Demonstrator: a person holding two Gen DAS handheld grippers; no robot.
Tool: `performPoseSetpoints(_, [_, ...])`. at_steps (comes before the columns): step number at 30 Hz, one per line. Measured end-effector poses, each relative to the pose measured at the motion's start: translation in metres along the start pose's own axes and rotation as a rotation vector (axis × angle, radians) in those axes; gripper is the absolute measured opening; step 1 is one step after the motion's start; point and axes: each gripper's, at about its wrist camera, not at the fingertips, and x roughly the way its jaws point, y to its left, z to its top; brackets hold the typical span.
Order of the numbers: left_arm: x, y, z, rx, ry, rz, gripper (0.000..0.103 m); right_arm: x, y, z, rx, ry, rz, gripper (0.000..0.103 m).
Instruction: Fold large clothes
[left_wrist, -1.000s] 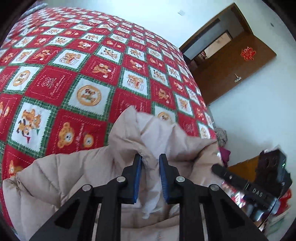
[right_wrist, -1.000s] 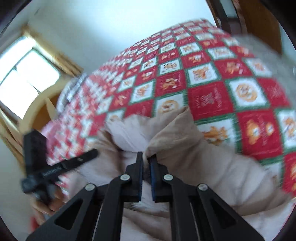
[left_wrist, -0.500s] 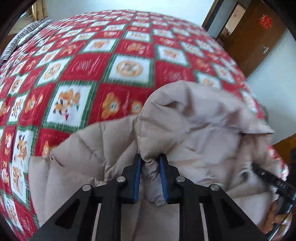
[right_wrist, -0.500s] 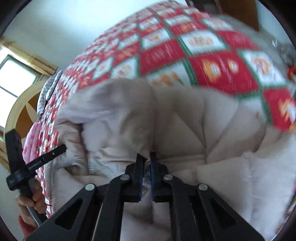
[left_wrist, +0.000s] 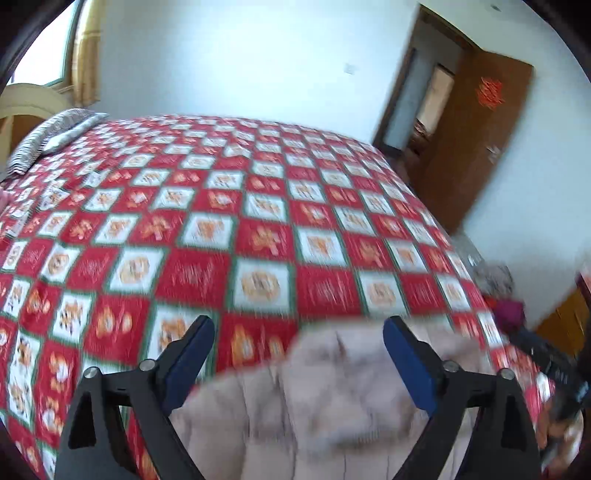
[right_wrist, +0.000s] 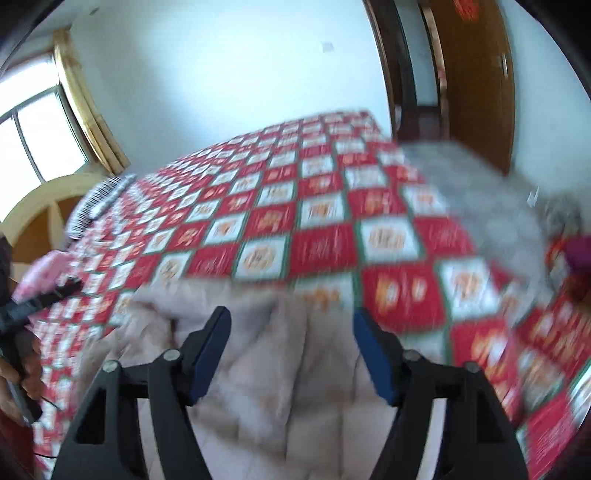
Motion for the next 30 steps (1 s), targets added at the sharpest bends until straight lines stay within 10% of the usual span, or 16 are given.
performPoseSetpoints(5, [0.092, -0.002, 0.020, -0.131, 0.230, 0.028, 0.093, 0.080, -0.017, 0.028, 0.223, 0.174, 0.087, 0.042])
performPoseSetpoints(10, [0.129, -0.046, 0.005, 0.010, 0.310, 0.042, 0.093, 0.113, 0.020, 0.008, 0.138, 0.321, 0.125, 0.041])
performPoseSetpoints(13, [0.128, -0.060, -0.026, 0.082, 0.401, -0.013, 0.064, 0.102, 0.044, -0.009, -0.045, 0.356, 0.114, 0.037])
performPoseSetpoints(18, [0.085, -0.071, -0.073, 0.279, 0.281, 0.050, 0.064, 0.096, 0.028, -0.035, -0.091, 0.383, 0.087, 0.033])
performPoseSetpoints(25, [0.098, -0.059, -0.098, 0.237, 0.148, 0.178, 0.085, 0.097, 0.009, -0.062, -0.093, 0.215, 0.087, 0.019])
performPoseSetpoints(30, [0.119, -0.058, -0.098, 0.178, 0.154, 0.222, 0.092, 0.100, 0.038, -0.064, -0.252, 0.158, -0.070, 0.019])
